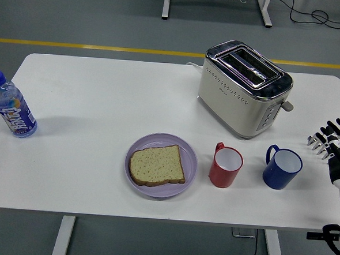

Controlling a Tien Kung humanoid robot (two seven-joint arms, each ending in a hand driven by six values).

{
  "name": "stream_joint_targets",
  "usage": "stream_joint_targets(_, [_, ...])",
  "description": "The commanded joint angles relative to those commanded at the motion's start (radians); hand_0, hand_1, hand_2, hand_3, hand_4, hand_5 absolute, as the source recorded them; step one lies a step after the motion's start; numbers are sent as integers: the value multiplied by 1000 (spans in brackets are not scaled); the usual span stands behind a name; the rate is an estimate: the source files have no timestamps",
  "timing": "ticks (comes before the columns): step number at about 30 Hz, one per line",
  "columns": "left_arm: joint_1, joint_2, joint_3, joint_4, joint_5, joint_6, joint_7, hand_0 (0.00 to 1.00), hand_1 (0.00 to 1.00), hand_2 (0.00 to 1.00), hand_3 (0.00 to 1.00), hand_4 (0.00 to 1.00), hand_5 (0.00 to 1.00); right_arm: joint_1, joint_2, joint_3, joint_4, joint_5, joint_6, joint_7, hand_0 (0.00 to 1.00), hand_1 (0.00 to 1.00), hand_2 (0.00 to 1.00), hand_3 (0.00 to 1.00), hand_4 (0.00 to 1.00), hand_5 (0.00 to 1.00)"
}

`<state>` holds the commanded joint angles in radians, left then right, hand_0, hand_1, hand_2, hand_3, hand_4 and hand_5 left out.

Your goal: Pick up the cup,pour liquid into bread,place the cup on the desk

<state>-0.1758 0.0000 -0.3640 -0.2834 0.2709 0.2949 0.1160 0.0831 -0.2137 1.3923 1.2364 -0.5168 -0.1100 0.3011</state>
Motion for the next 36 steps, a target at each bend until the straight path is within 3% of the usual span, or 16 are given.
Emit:
stream_joint_targets(5, [3, 0, -7, 0, 13, -1, 4, 679, 683, 698, 542, 251, 998, 2, 6, 9, -25, -28, 20, -12, 672, 570, 624, 602, 735, 60])
stream_joint_targets(10, [7, 0, -11, 0, 21, 0, 6, 679, 683, 698, 542, 251, 998, -3, 5, 13, -23, -37, 0, -18, 671, 571, 624, 604, 737, 65])
stream_joint_targets(16, [12, 0, -11, 0, 26, -2, 7, 679, 683, 698, 542, 251, 998, -9, 5, 9, -1, -32, -62, -15, 669, 565, 620, 603, 734, 72])
stream_joint_targets(26, [6, 0, 0, 0, 6, 0, 1, 679, 683, 698, 542, 251, 998, -15, 11, -33, 41, 50, -184, 101, 664, 551, 611, 588, 721, 79])
stream_joint_targets(36, [3, 0, 5, 0, -4, 0, -1, 679, 683, 698, 542, 251, 998, -13, 14, -74, 47, 62, -208, 121, 659, 549, 609, 584, 709, 72])
